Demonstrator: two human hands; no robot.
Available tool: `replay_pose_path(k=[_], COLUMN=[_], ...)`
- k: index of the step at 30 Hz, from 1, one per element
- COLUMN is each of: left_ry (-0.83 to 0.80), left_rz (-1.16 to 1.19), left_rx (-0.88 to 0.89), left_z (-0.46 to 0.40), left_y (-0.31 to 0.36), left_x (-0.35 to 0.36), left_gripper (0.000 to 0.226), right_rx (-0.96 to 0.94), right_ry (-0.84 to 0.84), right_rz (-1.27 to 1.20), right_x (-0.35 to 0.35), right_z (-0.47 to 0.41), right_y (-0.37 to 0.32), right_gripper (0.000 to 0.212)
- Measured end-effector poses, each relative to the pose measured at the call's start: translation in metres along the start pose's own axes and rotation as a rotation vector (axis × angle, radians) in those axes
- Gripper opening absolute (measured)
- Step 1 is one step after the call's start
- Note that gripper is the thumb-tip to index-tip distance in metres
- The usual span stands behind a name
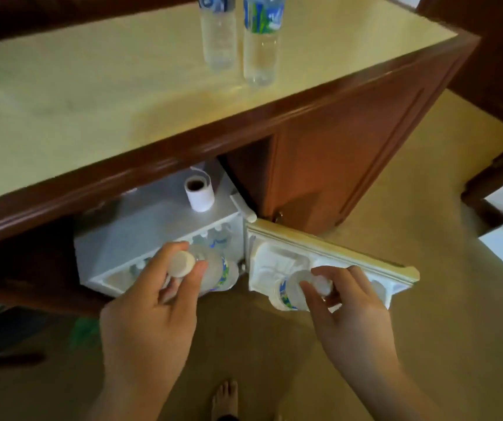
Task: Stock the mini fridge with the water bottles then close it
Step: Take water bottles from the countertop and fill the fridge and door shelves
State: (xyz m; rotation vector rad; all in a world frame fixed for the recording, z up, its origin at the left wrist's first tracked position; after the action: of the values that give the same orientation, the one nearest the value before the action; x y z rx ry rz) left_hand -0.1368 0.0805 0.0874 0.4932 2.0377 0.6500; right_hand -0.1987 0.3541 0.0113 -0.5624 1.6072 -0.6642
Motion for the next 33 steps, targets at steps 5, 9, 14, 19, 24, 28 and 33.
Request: replay_pose_path(k=[5,9,14,19,24,28,33], left_ry=[-0.148,-0.170,-0.200,-0.190,-0.210,-0.220,-0.251], left_rz=[0.039,0.164,0.241,0.218,0.283,0.238,0.241], left_rx=[-0.183,-0.237,-0.271,-0.132,-0.108,-0.041,-0.026], left_z=[0.072,0.112,0.139,0.139,0.130,0.116,0.105], left_y=[-0.092,-0.152,-0.205,-0.214,-0.212,-0.200,-0.191], left_x=[0.108,0.185,0.270,0.320,0.358,0.379,0.410], left_gripper=[0.028,0.028,0.029,0.033,0.033,0.028,0.027], right_rx=[0.180,0.218,0.361,0.472,0.519,0.633,0.743], right_ry=[0.018,0.083,0.218,0.318,0.350,0.382,0.401], right_rz=[0.042,0.032,-0.028,-0.076,-0.047,-0.074,-0.042], right_x=[0.101,0.180,0.247,0.263,0.253,0.239,0.223], right_z=[0.021,0.023,0.019,0.017,0.010,0.001,-0.005], right_y=[0.101,0.174,0.265,0.327,0.369,0.403,0.433], right_gripper=[0.022,0.025,0.028,0.028,0.031,0.028,0.026])
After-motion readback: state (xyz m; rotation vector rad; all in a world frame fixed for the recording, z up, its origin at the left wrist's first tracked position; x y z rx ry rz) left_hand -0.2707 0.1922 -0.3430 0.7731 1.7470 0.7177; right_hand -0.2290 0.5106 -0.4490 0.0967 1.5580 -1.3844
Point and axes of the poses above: each hand's wrist, its own z-axis away from the middle knuckle, its own x-axis out of the palm, y = z × x, the point moved 10 cm from there along -z, towards the middle knuckle, and after that the axes turned 11 degrees about x, right-handed, at the moved point
